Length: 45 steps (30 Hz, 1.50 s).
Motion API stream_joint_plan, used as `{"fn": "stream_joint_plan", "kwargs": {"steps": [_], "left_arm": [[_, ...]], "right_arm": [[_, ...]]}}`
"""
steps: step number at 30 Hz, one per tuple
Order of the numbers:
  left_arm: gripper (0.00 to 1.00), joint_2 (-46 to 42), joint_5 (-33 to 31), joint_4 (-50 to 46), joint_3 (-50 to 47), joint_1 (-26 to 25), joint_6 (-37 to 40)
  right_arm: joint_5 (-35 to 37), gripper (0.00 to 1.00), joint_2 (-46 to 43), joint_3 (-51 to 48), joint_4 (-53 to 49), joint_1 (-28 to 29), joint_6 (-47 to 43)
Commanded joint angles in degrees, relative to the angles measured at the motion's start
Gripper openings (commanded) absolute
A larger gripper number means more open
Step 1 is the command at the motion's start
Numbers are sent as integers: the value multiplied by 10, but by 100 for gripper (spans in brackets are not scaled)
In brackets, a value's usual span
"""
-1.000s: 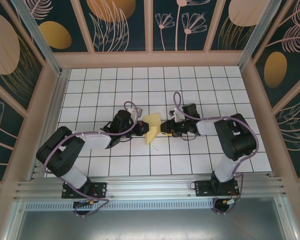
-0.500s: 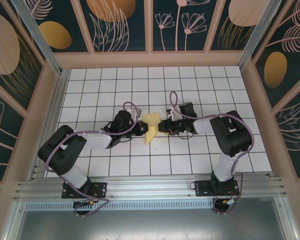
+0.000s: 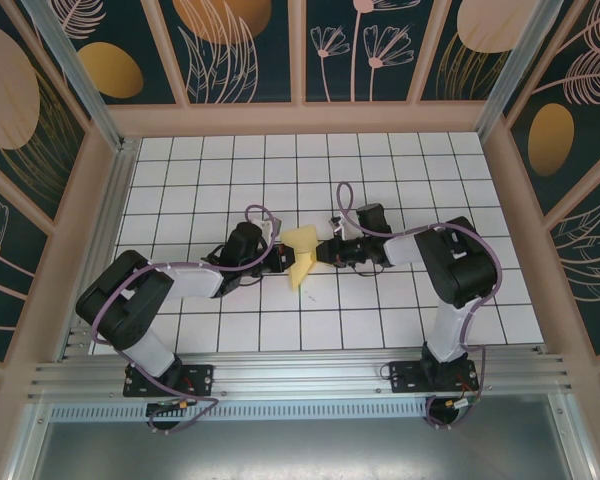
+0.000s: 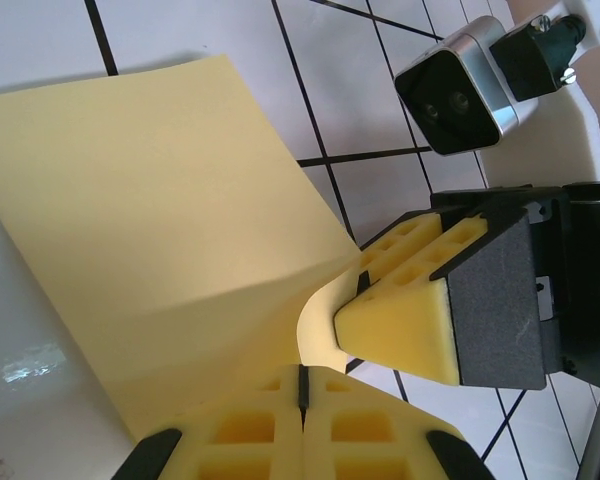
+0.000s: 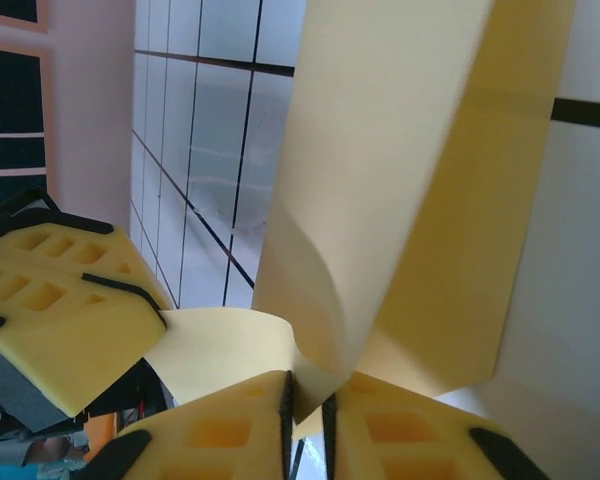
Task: Fold a paper plane with a square sheet of paper (pick it up from the middle)
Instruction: Fourth fold the wing at the center of the table.
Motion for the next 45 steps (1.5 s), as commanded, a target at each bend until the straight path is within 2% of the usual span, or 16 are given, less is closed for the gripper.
{"fn": "stream_joint_plan", "kwargs": {"steps": [1, 3, 8, 12, 19, 27, 36, 45], "left_arm": [[1, 6, -14, -8, -5, 3, -3], [7, 3, -24, -19, -1, 3, -3], [36, -32, -81, -64, 9, 3, -23], [43, -82, -105, -73, -7, 3, -50], [38, -129, -110, -6, -68, -39, -120], [29, -38, -107, 37, -34, -91, -139], [25, 20, -106, 60, -4, -107, -110], [16, 65, -125, 15, 26, -119, -90]], "right_arm": [[-8, 11, 14, 13, 20, 6, 8], [1, 6, 17, 15, 16, 8, 16], [56, 0, -1, 6, 0, 15, 45], [121, 0, -41, -12, -38, 24, 66], [226, 0, -126, -62, -102, 44, 127], [289, 0, -166, -53, -173, 59, 169], [294, 0, -155, -24, -216, 61, 189], [284, 0, -152, 6, -258, 61, 214]]}}
